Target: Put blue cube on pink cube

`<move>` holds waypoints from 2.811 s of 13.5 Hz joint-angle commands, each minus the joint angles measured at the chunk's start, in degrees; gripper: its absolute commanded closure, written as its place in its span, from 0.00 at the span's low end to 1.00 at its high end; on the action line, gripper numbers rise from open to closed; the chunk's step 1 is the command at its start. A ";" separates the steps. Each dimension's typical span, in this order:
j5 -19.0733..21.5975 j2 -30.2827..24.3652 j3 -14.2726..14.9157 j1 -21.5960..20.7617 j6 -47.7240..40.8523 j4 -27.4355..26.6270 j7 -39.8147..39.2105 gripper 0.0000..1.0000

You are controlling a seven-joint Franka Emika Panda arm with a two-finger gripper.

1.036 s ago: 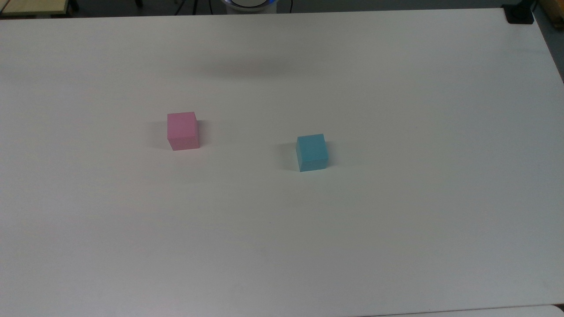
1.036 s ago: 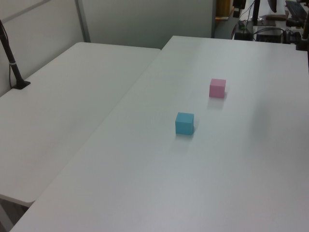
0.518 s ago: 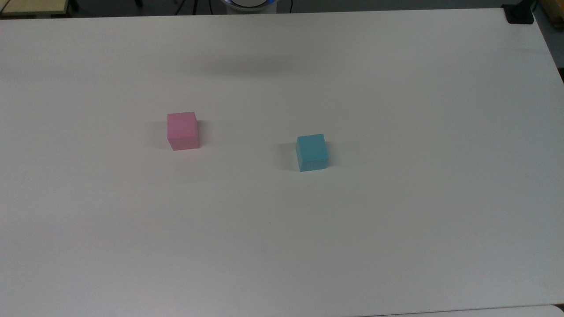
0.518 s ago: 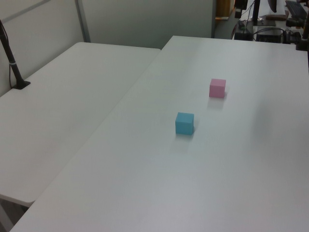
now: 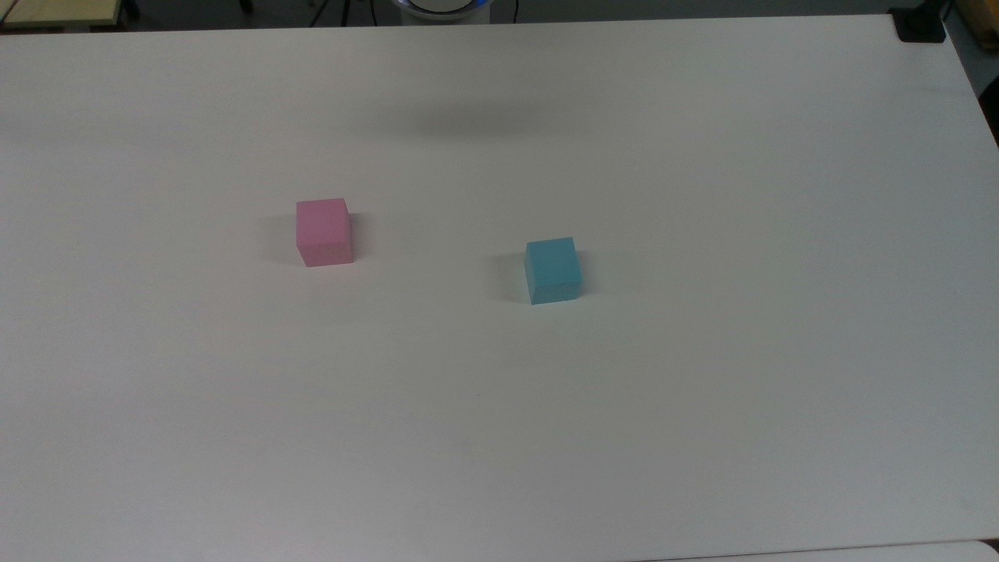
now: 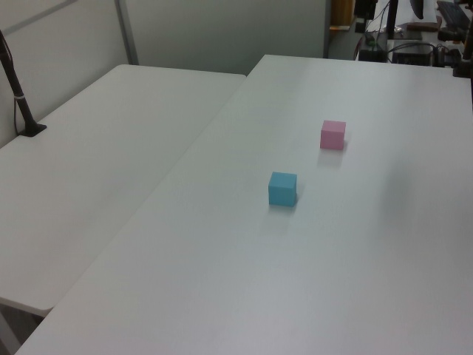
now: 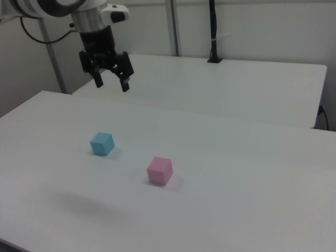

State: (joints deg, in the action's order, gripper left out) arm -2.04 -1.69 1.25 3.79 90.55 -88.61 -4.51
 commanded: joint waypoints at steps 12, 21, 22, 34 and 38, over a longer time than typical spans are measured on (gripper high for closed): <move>6.69 18.46 0.16 -16.44 25.98 -4.90 10.66 0.00; 4.67 24.18 0.24 -20.31 30.12 -5.17 15.58 0.00; 3.45 24.79 0.24 -20.40 30.12 -5.17 15.67 0.00; -0.95 30.08 0.24 -21.37 33.46 -5.08 20.32 0.22; -0.95 28.50 0.24 -21.28 32.85 -4.64 26.92 0.34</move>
State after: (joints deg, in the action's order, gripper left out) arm -1.95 28.39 0.83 -16.71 122.99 -93.11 18.80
